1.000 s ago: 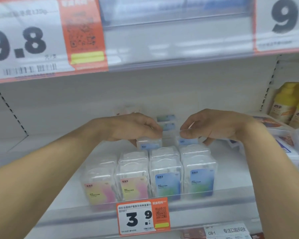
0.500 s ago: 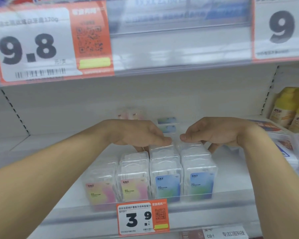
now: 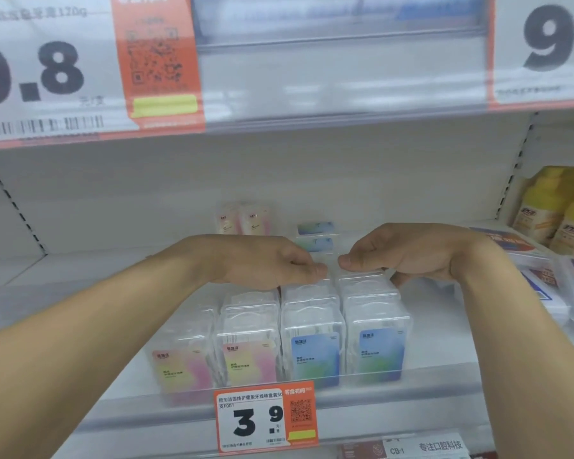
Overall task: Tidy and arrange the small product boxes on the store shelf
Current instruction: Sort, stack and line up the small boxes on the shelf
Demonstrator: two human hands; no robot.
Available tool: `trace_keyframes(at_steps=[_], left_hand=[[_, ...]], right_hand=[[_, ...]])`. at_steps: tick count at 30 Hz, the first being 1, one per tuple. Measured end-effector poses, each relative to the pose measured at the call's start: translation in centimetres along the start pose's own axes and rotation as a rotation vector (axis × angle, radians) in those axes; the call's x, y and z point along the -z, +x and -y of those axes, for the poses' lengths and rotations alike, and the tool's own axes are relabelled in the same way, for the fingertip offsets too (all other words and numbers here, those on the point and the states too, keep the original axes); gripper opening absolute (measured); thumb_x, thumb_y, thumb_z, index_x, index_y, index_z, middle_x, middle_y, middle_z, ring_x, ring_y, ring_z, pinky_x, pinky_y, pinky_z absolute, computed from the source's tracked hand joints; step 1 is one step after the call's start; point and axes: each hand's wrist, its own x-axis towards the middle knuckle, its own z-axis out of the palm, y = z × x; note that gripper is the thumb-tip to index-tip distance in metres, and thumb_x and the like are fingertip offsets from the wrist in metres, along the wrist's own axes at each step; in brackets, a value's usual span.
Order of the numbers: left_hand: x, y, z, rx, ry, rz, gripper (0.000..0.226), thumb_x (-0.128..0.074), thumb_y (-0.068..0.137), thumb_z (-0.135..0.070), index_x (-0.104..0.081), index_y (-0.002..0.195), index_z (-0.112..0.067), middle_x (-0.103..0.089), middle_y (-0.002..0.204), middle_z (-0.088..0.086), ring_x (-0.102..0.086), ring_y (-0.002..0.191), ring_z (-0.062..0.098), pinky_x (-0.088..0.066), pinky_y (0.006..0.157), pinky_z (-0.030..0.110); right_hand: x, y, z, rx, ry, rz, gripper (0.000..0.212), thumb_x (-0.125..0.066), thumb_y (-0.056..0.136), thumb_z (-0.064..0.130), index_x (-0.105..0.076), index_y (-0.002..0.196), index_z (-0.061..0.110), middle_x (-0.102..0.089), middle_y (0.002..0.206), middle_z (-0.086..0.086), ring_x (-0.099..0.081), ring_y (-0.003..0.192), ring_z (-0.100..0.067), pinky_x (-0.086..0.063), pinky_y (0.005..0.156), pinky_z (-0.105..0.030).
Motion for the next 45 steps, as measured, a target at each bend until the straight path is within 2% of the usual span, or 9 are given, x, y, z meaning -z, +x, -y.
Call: trace_keyframes(at_steps=[3, 8, 14, 20, 26, 29, 32, 38, 45], left_hand=[[0.2, 0.1, 0.6, 0.0, -0.088, -0.04, 0.068, -0.038, 0.073, -0.083, -0.06, 0.123, -0.042, -0.062, 0.119, -0.021, -0.058, 0.114, 0.005, -0.045, 0.104, 0.032], [2.5, -0.5, 2.4, -0.007, -0.03, -0.364, 0.038, -0.048, 0.095, -0.048, -0.07, 0.103, -0.018, -0.072, 0.095, -0.003, -0.069, 0.089, 0.015, -0.056, 0.08, 0.031], [5.1, 0.1, 7.1, 0.042, 0.069, -0.907, 0.011, -0.061, 0.088, -0.022, -0.071, 0.088, -0.016, -0.068, 0.084, -0.005, -0.063, 0.078, 0.011, -0.044, 0.064, 0.017], [5.6, 3.4, 7.2, -0.058, 0.129, -0.629, 0.012, -0.066, 0.087, -0.024, -0.068, 0.098, -0.019, -0.063, 0.09, -0.012, -0.059, 0.079, 0.004, -0.043, 0.065, 0.012], [5.3, 8.4, 5.5, -0.053, 0.425, -0.506, 0.02, -0.048, 0.094, -0.02, -0.063, 0.104, -0.012, -0.064, 0.107, 0.001, -0.057, 0.096, 0.02, -0.048, 0.086, 0.031], [5.3, 11.4, 4.3, -0.049, 0.526, -0.448, 0.016, -0.044, 0.096, -0.018, -0.059, 0.099, -0.012, -0.06, 0.109, 0.005, -0.052, 0.094, 0.021, -0.041, 0.08, 0.028], [5.6, 13.7, 3.1, -0.04, 0.511, -0.439, 0.02, -0.053, 0.095, -0.026, -0.059, 0.106, -0.012, -0.058, 0.114, 0.004, -0.054, 0.107, 0.024, -0.038, 0.081, 0.026], [4.7, 16.4, 1.9, 0.087, 0.472, -0.306, 0.077, -0.075, 0.078, -0.039, -0.041, 0.14, -0.01, -0.05, 0.135, 0.005, -0.051, 0.119, 0.025, -0.041, 0.094, 0.029], [4.8, 15.0, 2.0, 0.183, 0.404, -0.27, 0.035, -0.082, 0.05, -0.04, -0.071, 0.063, -0.009, -0.066, 0.06, 0.0, -0.062, 0.061, 0.023, -0.048, 0.056, 0.026]], right_hand=[[0.0, 0.5, 0.2, 0.039, 0.014, -0.14, 0.036, -0.068, 0.084, 0.048, -0.075, 0.102, 0.018, -0.074, 0.104, -0.004, -0.067, 0.09, -0.007, -0.054, 0.074, -0.02], [0.9, 2.3, 0.9, 0.116, 0.07, -0.427, 0.022, -0.071, 0.087, 0.032, -0.073, 0.099, 0.014, -0.075, 0.096, -0.004, -0.071, 0.092, -0.014, -0.059, 0.082, -0.031], [1.6, 9.6, 2.4, 0.058, -0.363, -0.307, 0.031, -0.076, 0.082, 0.034, -0.07, 0.106, 0.015, -0.071, 0.108, -0.01, -0.062, 0.072, -0.019, -0.056, 0.066, -0.032], [0.1, 13.0, 1.6, 0.027, -0.804, -0.195, 0.073, -0.073, 0.077, 0.059, -0.052, 0.137, 0.022, -0.048, 0.13, -0.002, -0.053, 0.117, -0.023, -0.044, 0.095, -0.03], [0.2, 11.7, 1.2, -0.075, -0.498, -0.1, 0.052, -0.083, 0.074, 0.04, -0.063, 0.111, 0.009, -0.055, 0.086, 0.007, -0.058, 0.068, -0.013, -0.049, 0.057, -0.021], [0.5, 10.4, -0.2, -0.086, -0.425, -0.084, 0.02, -0.077, 0.082, 0.035, -0.062, 0.08, 0.023, -0.059, 0.067, 0.014, -0.051, 0.062, -0.012, -0.042, 0.051, -0.019], [0.9, 9.2, -0.6, -0.151, -0.446, -0.114, 0.041, -0.076, 0.075, 0.055, -0.054, 0.065, 0.021, -0.053, 0.062, 0.007, -0.048, 0.053, -0.009, -0.037, 0.042, -0.015], [2.3, 7.9, -1.3, -0.146, -0.256, -0.321, 0.075, -0.092, 0.055, 0.046, -0.054, 0.107, 0.007, -0.06, 0.097, -0.006, -0.064, 0.075, -0.023, -0.058, 0.056, -0.031], [2.8, 7.2, -2.5, -0.1, 0.207, -0.586, 0.076, -0.097, 0.052, 0.015, -0.061, 0.119, 0.008, -0.066, 0.101, -0.009, -0.064, 0.082, -0.019, -0.057, 0.078, -0.034]])
